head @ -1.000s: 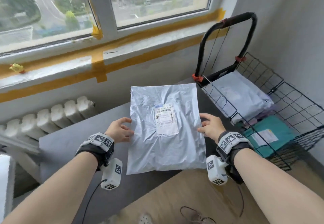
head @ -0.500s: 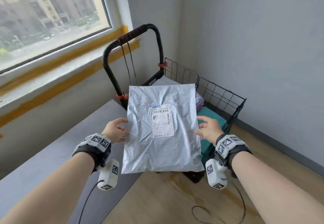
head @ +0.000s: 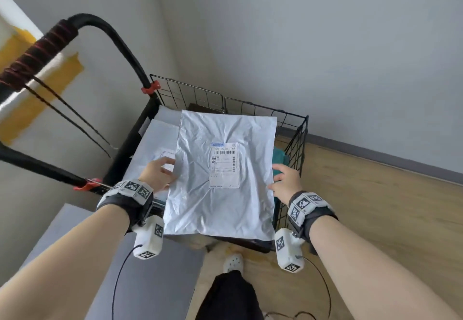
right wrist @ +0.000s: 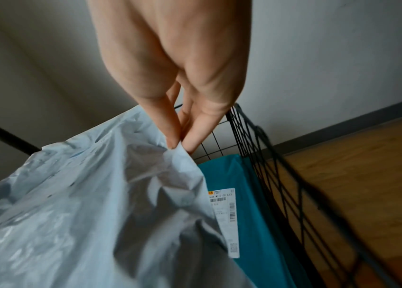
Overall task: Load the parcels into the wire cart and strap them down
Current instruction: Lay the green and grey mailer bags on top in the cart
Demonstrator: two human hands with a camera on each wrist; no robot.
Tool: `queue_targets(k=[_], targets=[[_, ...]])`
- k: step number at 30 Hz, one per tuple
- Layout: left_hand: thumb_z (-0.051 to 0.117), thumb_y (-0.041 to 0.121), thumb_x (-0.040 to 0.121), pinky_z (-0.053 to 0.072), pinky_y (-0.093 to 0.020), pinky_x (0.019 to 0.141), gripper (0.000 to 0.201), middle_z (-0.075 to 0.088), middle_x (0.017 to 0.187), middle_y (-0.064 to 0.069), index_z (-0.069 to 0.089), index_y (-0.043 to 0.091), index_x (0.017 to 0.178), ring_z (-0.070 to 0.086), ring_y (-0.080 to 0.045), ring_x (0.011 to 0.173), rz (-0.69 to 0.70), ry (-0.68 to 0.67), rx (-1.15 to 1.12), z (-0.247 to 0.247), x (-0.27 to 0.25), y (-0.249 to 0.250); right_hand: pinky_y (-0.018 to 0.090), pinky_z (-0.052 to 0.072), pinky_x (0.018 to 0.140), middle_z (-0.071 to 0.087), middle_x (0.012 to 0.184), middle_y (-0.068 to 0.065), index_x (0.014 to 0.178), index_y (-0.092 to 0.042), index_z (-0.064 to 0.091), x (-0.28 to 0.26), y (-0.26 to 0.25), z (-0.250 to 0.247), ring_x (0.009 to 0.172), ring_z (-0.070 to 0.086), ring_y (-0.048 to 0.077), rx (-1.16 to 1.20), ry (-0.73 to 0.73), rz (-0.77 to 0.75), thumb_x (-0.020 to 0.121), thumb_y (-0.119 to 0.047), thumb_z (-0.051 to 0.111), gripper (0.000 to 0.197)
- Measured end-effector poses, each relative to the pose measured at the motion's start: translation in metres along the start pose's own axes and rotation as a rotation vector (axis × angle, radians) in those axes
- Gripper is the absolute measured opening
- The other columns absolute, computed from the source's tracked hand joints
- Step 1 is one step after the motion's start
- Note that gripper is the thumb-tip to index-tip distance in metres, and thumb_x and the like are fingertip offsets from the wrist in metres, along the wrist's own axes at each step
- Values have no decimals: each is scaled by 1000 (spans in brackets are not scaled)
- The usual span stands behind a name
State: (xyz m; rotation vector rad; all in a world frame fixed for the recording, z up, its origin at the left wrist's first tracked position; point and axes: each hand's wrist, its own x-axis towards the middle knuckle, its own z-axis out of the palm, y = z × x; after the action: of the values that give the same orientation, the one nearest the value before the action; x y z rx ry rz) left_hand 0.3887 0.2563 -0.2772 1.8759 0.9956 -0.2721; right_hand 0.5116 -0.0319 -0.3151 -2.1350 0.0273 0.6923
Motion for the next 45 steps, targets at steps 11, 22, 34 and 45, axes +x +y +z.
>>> queue_targets(k=[11, 22, 34, 45], targets=[[62, 3, 86, 52, -46, 79, 22, 57, 72, -9, 58, 11, 107, 55, -29, 74, -29, -207, 31, 55, 144, -2, 19, 33, 50, 56, 91, 9, 125, -11, 56, 76, 36, 42, 78, 51, 21, -102, 177, 206, 81, 16, 46, 53], [43, 0, 88, 47, -32, 69, 63, 61, 96, -12, 30, 33, 141, 58, -29, 81, 194, -233, 385, 125, 164, 11, 34, 52, 77, 64, 111, 8, 122, -15, 48, 104, 67, 62, 96, 62, 31, -191, 272, 445, 84, -7, 58, 40], [47, 11, 87, 48, -36, 77, 54, 58, 118, -12, 30, 15, 139, 59, -32, 103, 190, -426, 918, 168, 164, 14, 38, 26, 113, -7, 158, 9, 150, -32, 13, 128, 59, 93, 143, 17, 31, -477, -243, 308, 89, -25, 61, 78], [45, 9, 88, 48, -29, 80, 43, 58, 122, -4, 47, 20, 129, 59, -25, 106, 75, -402, 859, 152, 138, 33, 37, 33, 110, 3, 158, 11, 150, -28, 15, 131, 33, 66, 141, 25, 32, -621, -365, 240, 93, -21, 55, 71]])
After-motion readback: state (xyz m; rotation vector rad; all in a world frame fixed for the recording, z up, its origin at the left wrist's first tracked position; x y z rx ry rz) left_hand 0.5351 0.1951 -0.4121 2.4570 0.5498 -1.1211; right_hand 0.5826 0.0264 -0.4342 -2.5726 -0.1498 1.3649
